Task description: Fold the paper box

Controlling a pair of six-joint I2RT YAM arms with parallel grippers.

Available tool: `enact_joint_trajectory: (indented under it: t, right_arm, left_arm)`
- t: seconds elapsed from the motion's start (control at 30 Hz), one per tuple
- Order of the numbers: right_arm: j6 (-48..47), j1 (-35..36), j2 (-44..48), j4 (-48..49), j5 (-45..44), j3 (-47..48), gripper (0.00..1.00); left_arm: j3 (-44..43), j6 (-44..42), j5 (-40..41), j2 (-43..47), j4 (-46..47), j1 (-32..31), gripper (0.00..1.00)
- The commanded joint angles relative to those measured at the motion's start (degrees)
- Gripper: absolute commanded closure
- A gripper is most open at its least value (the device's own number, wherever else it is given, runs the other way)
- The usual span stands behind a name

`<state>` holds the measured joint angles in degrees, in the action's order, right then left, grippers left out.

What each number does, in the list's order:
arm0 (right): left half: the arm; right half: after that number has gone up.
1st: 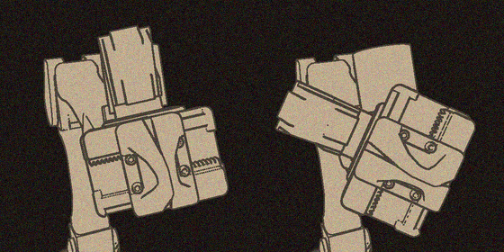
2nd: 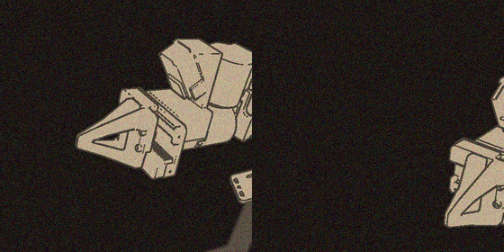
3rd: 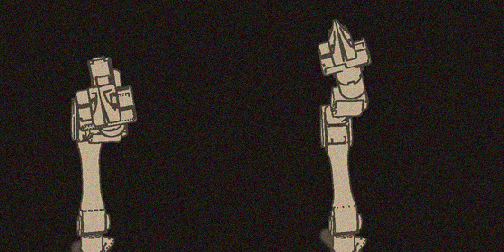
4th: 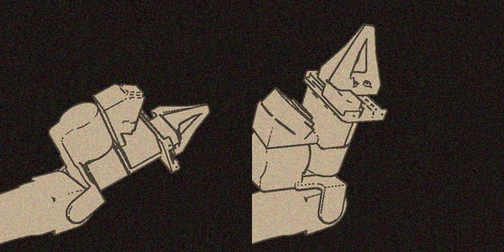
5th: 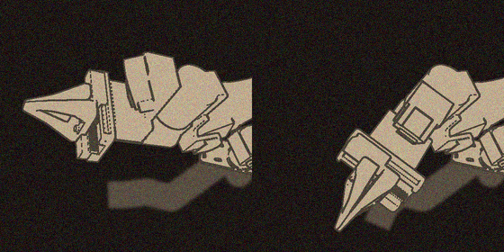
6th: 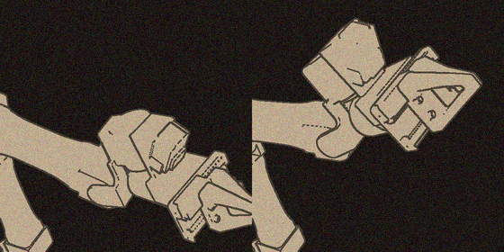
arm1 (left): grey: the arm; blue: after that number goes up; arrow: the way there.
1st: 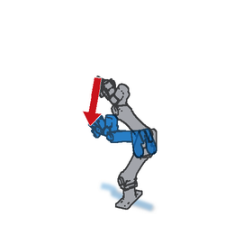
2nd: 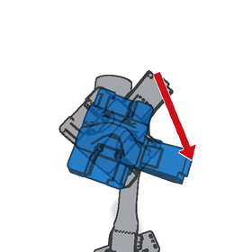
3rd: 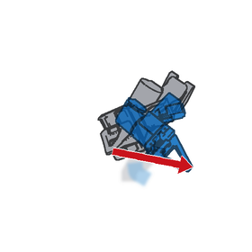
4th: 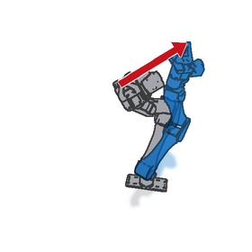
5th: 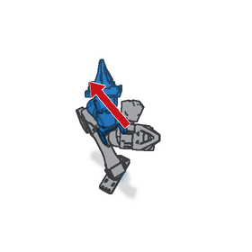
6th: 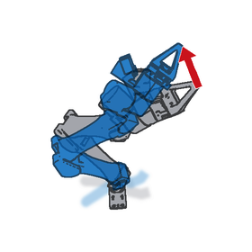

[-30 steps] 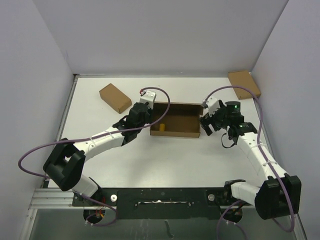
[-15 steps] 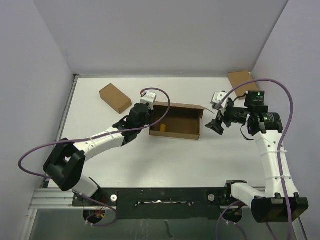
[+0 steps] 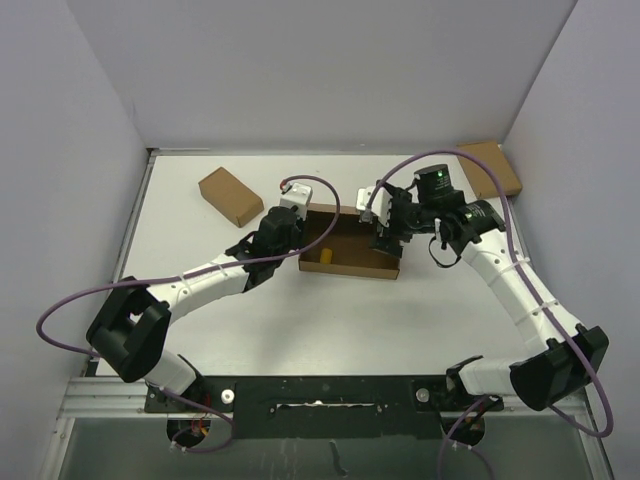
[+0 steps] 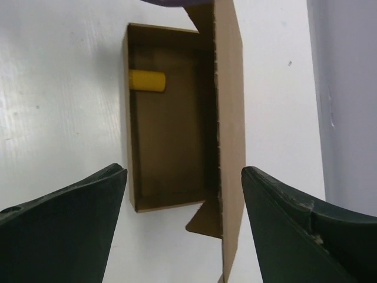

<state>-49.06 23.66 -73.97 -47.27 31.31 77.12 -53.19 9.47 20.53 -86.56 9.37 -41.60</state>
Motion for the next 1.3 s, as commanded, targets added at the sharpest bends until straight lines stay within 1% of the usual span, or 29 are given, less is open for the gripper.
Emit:
enact_joint_trajectory:
  t: [0.0, 0.23, 0.4, 0.43, 0.5, 0.57, 0.63, 0.7, 0.77, 0.83, 0.93, 1.0, 1.1, 1.2, 1.27]
  right_arm:
    - [-0.12, 0.69, -0.35, 7.18, -9.59, 1.36, 0.21]
    - [-2.05, 1.23, -3.06, 9.62, -12.33, 1.16, 0.3]
    - [-3.61, 1.38, -3.89, 10.79, -12.68, 0.14, 0.42]
    - [-4.12, 1.33, -3.97, 10.94, -12.68, -0.06, 0.48]
    - [-4.86, 1.33, -4.06, 11.17, -12.76, -0.41, 0.65]
    - [-5.61, 1.3, -4.07, 11.17, -12.77, -0.69, 0.78]
    - [-6.37, 1.36, -4.14, 10.8, -12.45, -0.99, 0.88]
    - [-7.07, 1.34, -3.88, 10.44, -11.47, -1.36, 0.95]
    - [-7.42, 1.36, -3.46, 10.17, -10.76, -1.98, 0.98]
    - [-7.6, 1.37, -3.09, 9.6, -10.08, -2.55, 0.99]
    - [-7.63, 1.39, -2.15, 8.95, -9.44, -4.22, 0.99]
    - [-7.59, 1.31, -1.48, 8.95, -9.19, -5.71, 0.99]
    - [-6.93, 1.3, -0.56, 8.9, -8.71, -7.89, 0.99]
    - [-6.22, 1.37, 0.32, 8.45, -6.86, -10.39, 0.99]
    - [-5.97, 1.34, 0.8, 8.06, -5.08, -12.64, 0.99]
  left_arm:
    - [-0.86, 0.87, -1.2, 3.68, -0.3, -0.5, 1.0]
    - [-0.97, 1.4, -1.47, 3.6, -0.42, -0.49, 1.0]
    - [-0.97, 1.42, -1.53, 4.14, -0.77, -0.49, 1.0]
    - [-0.9, 1.47, -1.55, 4.2, -0.85, -0.52, 1.0]
    - [-0.83, 1.51, -1.68, 4.46, -1.02, -0.5, 1.0]
    - [-0.61, 1.72, -1.79, 4.92, -1.23, -0.5, 1.0]
    - [-0.1, 1.92, -1.81, 5.54, -1.47, -0.49, 1.0]
    - [0.36, 2.31, -1.81, 6.35, -1.89, -0.49, 1.0]
    - [0.84, 2.67, -1.81, 7.5, -2.79, -0.5, 0.88]
    - [1.37, 3.29, -2.53, 9.24, -4.29, -0.49, 0.75]
    - [2.89, 4.63, -5.16, 13.27, -6.7, -0.49, 0.63]
    - [4.32, 5.42, -8.6, 16.96, -8.53, -0.49, 0.55]
    - [6.63, 6.97, -14.36, 23.63, -11.45, -0.32, 0.47]
    - [8.7, 7.85, -20.33, 30.69, -13.31, -0.15, 0.42]
    - [9.86, 8.53, -23.53, 34.2, -14.11, 0.29, 0.41]
